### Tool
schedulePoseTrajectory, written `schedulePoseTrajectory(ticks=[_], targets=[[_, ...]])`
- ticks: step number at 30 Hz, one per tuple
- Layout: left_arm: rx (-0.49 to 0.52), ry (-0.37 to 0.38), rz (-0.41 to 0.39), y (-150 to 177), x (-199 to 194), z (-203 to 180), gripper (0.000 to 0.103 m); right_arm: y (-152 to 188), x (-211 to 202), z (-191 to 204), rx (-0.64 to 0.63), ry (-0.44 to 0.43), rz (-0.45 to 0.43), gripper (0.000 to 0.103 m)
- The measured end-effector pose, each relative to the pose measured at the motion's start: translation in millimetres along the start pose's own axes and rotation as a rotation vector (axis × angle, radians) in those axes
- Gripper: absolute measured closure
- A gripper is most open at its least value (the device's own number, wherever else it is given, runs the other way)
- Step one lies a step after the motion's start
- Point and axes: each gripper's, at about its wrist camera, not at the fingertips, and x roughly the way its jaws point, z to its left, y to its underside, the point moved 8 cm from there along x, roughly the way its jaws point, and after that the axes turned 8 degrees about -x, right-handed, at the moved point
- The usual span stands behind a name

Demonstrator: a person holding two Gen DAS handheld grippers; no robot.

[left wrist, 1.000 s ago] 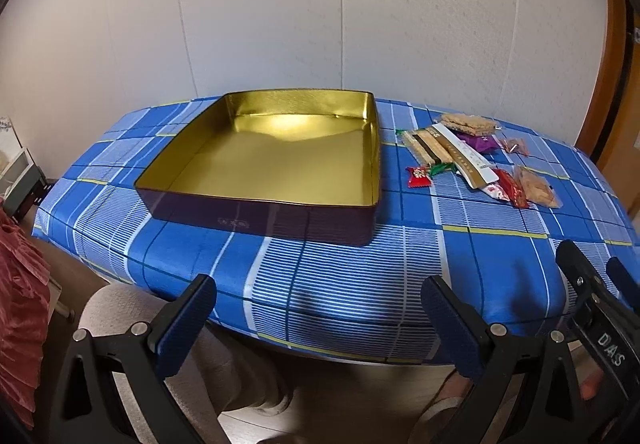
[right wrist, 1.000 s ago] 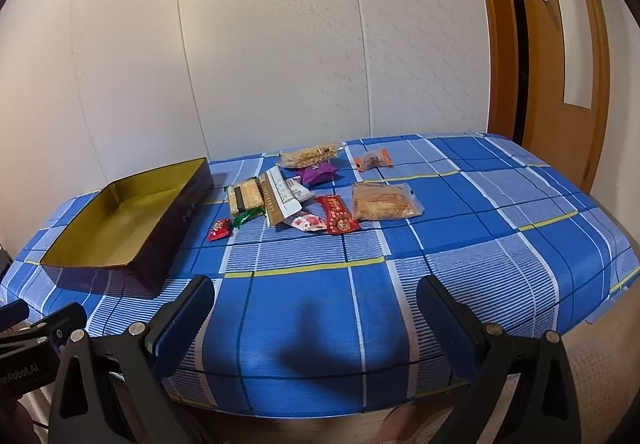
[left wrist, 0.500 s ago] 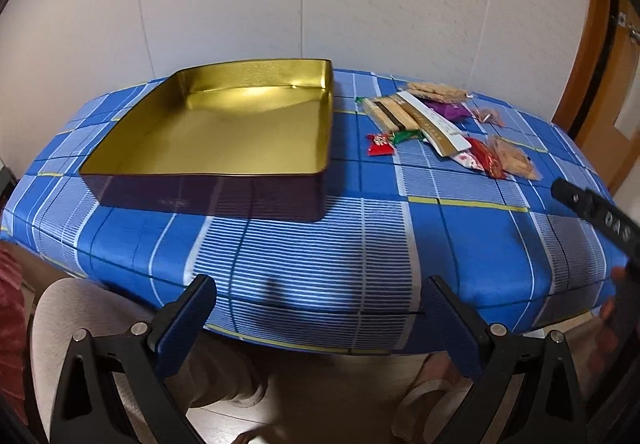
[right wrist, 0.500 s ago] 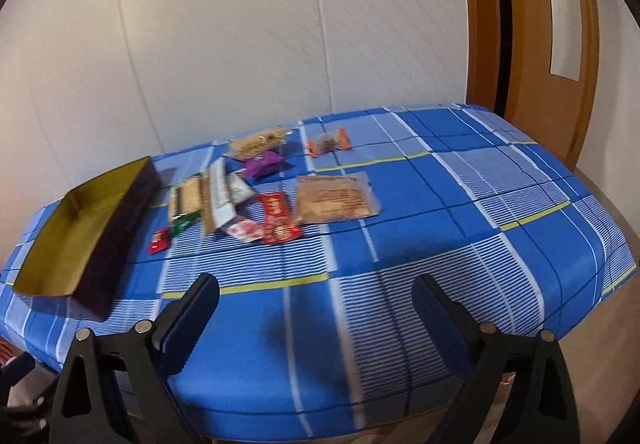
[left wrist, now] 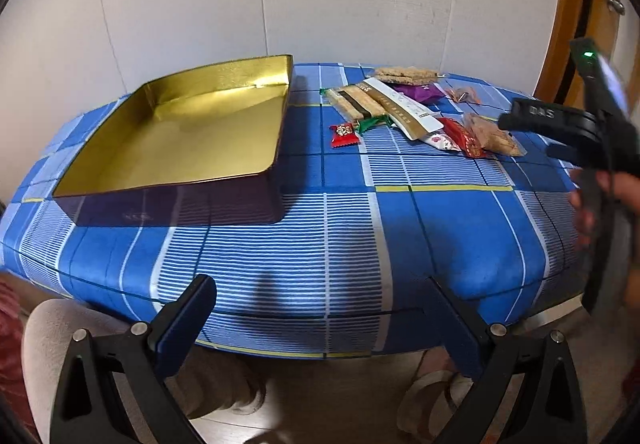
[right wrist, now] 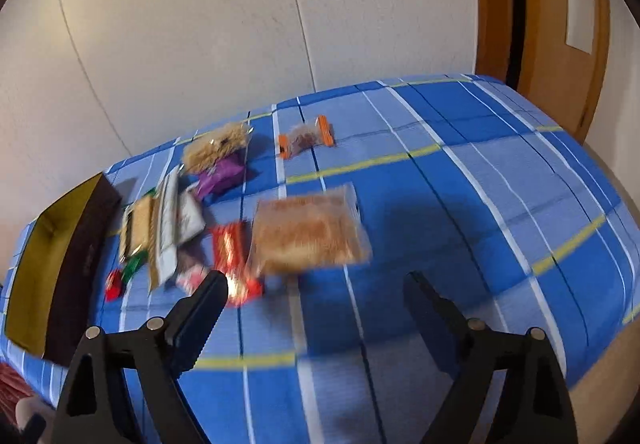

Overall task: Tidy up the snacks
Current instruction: 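Grasp the red candy bar with the left tool while the right grasps the pastry bag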

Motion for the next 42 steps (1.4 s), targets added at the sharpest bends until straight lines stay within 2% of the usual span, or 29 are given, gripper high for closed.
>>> schedulePoseTrajectory(ticks=[4,9,10,12,14,20,29,34,39,42], targets=[[-0.028,0.009,0.013,-7.9,6.0,0.2,0.000,-18.3,25.3,6.2,-0.061,-0.007,0.013,0.012],[-0.049,0.018,0.030,-20.5,12.5,-2.9,0.000,-18.6,52.2,5.5,-0.093,0.041,0.075,0.012],[-0.052,0.022,0.029,-23.4,13.1,-4.2,0.000,-17.5,55.7,4.7,-0.078,0.023,0.085,0.012],[-0.059,0.027,0.021,-30.1,14.1,-7.2,0.000,-15.7,59.3,4.2,-0.051,-0.017,0.094,0.019],[-0.062,0.036,0.021,-36.5,15.9,-12.1,0.000,-12.4,62.8,4.3,-0.054,-0.030,0.108,0.020],[-0.056,0.051,0.031,-50.2,23.3,-27.6,0.000,-7.7,57.2,2.6,-0.082,-0.008,0.099,0.027],[-0.113,0.129,0.095,-68.2,44.5,-65.5,0.000,1.5,40.8,-36.2,-0.001,0.100,0.124,0.029],[-0.043,0.125,0.060,-88.7,50.1,-102.2,0.000,6.6,33.1,-51.5,0.007,0.160,0.137,0.028],[0.011,0.160,0.144,-103.9,71.5,-138.9,0.000,9.9,27.6,-67.0,0.068,0.166,0.142,0.028],[0.009,0.158,0.160,-113.0,83.0,-152.8,0.002,11.6,26.2,-77.6,0.115,0.157,0.142,0.028]])
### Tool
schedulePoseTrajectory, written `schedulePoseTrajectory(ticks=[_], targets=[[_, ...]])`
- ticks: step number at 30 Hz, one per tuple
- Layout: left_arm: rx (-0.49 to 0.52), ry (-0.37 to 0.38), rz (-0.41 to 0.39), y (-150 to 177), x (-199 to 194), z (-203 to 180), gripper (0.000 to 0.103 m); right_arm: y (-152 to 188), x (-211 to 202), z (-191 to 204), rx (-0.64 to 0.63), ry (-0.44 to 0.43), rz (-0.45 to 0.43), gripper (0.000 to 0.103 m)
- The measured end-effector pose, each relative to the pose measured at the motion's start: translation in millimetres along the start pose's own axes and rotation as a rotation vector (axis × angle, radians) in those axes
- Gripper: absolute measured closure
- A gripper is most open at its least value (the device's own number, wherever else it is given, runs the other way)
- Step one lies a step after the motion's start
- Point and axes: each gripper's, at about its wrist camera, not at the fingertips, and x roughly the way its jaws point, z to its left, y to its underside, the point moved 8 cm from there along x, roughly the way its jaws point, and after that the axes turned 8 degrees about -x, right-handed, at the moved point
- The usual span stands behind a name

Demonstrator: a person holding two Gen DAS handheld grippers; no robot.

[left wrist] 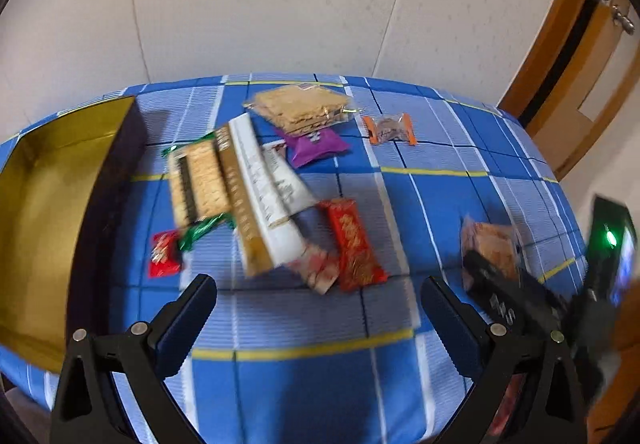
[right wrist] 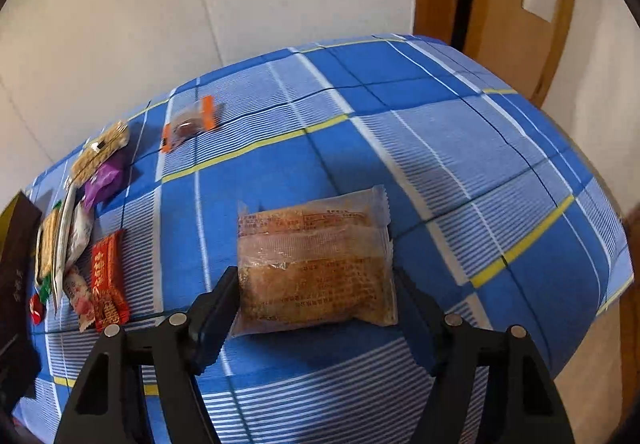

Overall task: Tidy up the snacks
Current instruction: 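Grasp the red candy bar with the left tool while the right grasps the pastry bag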

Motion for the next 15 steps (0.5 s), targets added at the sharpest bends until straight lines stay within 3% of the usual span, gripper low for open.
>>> schedulePoseTrajectory(ticks=[8,15], targets=[[0.079,-0.009,0.027,-15.4,34.1,-28.5,0.017,1.9,-0.8,-2.5,0.007,-0.026,0.000,0.028],[0.070,-0.026,0.050,-15.6,54.6,-27.3,0.033,1.1,0.3,-1.8,0.004,-0.026,0.002,0.028]])
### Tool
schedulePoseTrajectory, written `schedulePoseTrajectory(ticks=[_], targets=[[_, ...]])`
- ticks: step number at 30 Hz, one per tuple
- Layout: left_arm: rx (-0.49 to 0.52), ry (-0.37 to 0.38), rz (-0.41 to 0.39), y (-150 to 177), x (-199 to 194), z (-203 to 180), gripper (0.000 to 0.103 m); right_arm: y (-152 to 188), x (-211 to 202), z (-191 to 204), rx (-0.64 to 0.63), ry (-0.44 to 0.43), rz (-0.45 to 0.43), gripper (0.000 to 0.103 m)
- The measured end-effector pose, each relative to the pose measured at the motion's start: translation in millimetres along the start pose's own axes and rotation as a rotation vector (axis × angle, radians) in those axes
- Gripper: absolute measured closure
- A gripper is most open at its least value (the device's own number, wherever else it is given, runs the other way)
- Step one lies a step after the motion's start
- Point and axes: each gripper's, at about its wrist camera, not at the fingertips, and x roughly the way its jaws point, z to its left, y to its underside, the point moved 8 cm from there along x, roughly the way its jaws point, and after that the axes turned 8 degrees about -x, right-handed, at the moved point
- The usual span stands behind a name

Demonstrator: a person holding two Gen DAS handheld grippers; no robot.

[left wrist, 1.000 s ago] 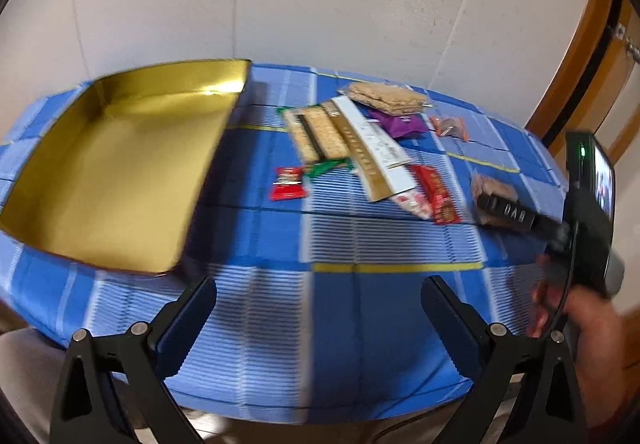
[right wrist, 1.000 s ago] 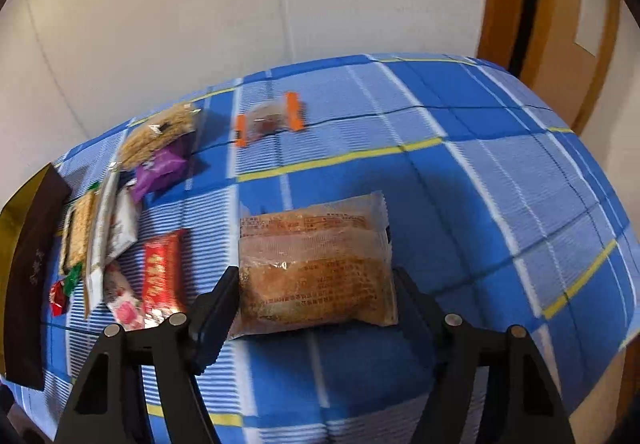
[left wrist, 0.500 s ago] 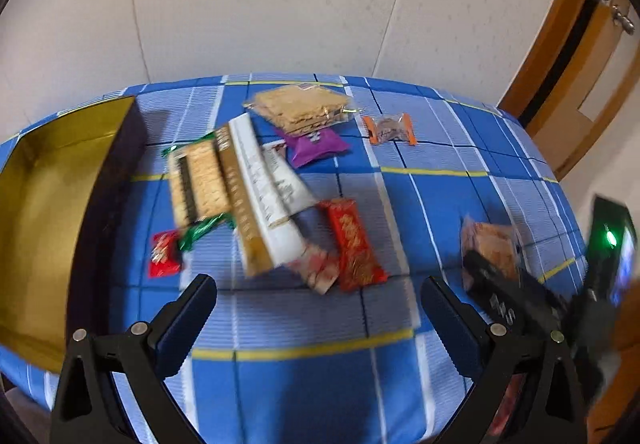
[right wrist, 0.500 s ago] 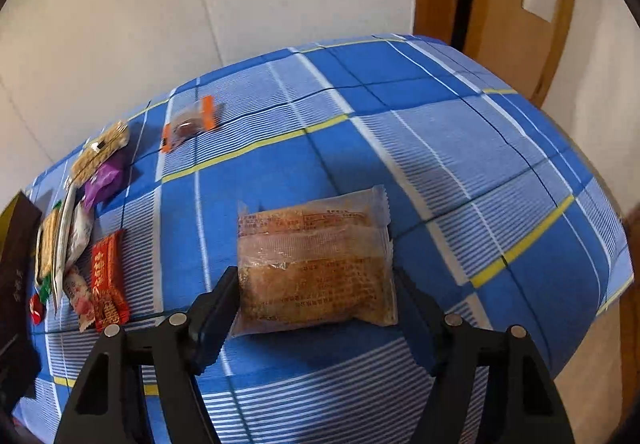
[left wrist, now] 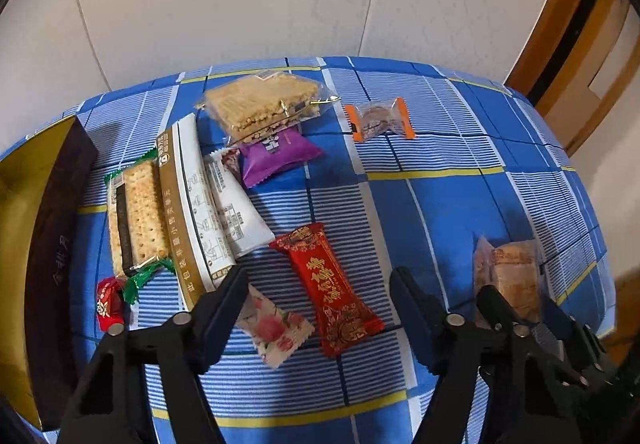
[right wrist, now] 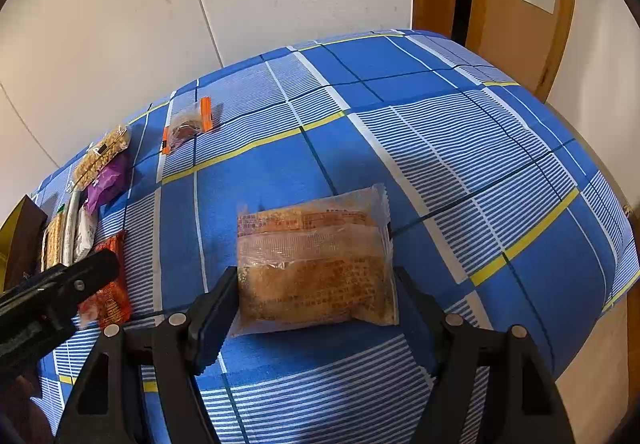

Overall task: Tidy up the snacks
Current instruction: 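Grasp the red candy bar with the left tool while the right grasps the pastry bag, then carry the red candy bar into the gold tray and open the left tool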

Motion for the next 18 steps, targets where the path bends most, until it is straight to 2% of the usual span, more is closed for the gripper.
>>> schedulePoseTrajectory(ticks=[5,7,8,10,15,18], targets=[[0.049,-0.026,0.008,0.5,9.6,-3.7,0.048,-0.2,0.5,0.4,-0.002,0.002,0.000,0.027],[0.037,-0.017,0.053,6.1,20.4,-3.9,0.065,0.1,0.3,0.5,-0.005,0.004,-0.001,0.027],[0.028,-0.017,0.062,8.1,22.7,-2.9,0.065,0.2,0.2,0.4,-0.007,0.004,-0.001,0.027],[0.039,-0.029,0.036,9.2,21.8,-2.8,0.076,0.2,0.1,0.4,-0.008,0.004,-0.001,0.027],[0.054,-0.004,0.023,18.0,15.2,-0.8,0.078,0.5,0.3,0.8,-0.017,0.008,-0.008,0.027],[0.029,0.041,-0.021,24.4,-5.3,7.2,0.078,0.6,0.8,1.4,-0.033,0.016,-0.010,0.027]])
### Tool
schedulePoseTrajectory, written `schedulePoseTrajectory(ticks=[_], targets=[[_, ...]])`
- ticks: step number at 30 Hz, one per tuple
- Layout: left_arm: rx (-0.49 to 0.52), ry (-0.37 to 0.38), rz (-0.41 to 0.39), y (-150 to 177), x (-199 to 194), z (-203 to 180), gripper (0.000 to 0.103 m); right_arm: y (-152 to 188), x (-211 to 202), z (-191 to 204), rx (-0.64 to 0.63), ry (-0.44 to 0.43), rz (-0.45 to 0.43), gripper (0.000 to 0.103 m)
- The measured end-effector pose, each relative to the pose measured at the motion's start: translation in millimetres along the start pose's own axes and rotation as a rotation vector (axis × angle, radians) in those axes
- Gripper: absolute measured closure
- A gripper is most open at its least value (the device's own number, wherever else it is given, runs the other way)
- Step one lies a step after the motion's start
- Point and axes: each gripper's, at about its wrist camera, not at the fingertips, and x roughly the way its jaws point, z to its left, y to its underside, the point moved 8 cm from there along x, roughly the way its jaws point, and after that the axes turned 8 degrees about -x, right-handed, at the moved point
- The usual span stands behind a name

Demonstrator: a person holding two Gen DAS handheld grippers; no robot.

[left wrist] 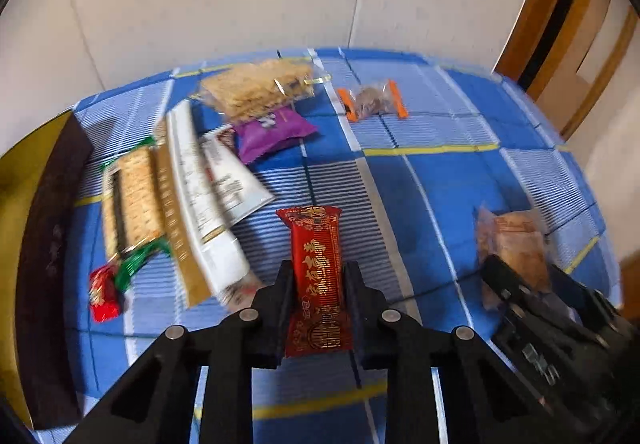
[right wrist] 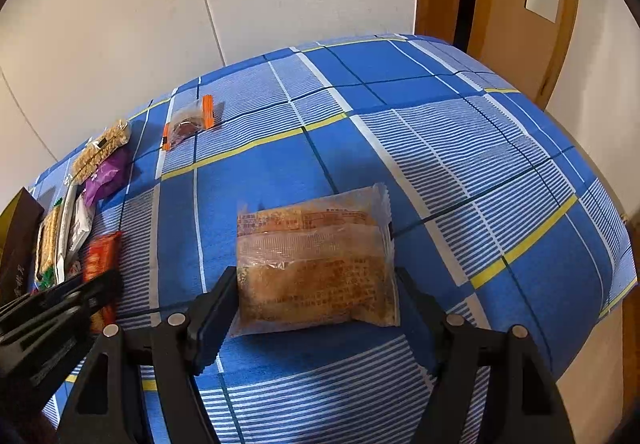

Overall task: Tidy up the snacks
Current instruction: 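Carry the red candy bar into the gold tray and open the left tool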

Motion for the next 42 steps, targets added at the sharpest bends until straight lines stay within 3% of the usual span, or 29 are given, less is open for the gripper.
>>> schedulePoseTrajectory(ticks=[7,13,22,29,34,42], targets=[[0.000,0.071,-0.062,14.0,-37.2,23.0,0.078,2.1,-1.1,0.4,-0.048,-0.003,-0.014,0.028],[-0.055,0.115,-0.101,17.0,-65.5,69.0,0.078,1.3,-0.7,0.4,-0.022,0.024,-0.017,0.028],[-0.107,0.086,-0.174,6.4,-94.1,161.1,0.078,1.3,-2.0,0.8,0.023,0.041,-0.039,0.032],[-0.113,0.000,-0.210,-6.1,-90.6,219.4,0.078,-4.4,0.3,12.3,0.017,0.043,-0.059,0.033],[-0.228,0.029,-0.172,-19.4,-83.7,254.1,0.078,-7.3,2.5,20.0,0.017,0.051,-0.057,0.034],[-0.314,-0.025,-0.151,-51.6,-79.6,306.9,0.078,-13.8,7.6,38.1,0.040,0.037,-0.046,0.034]])
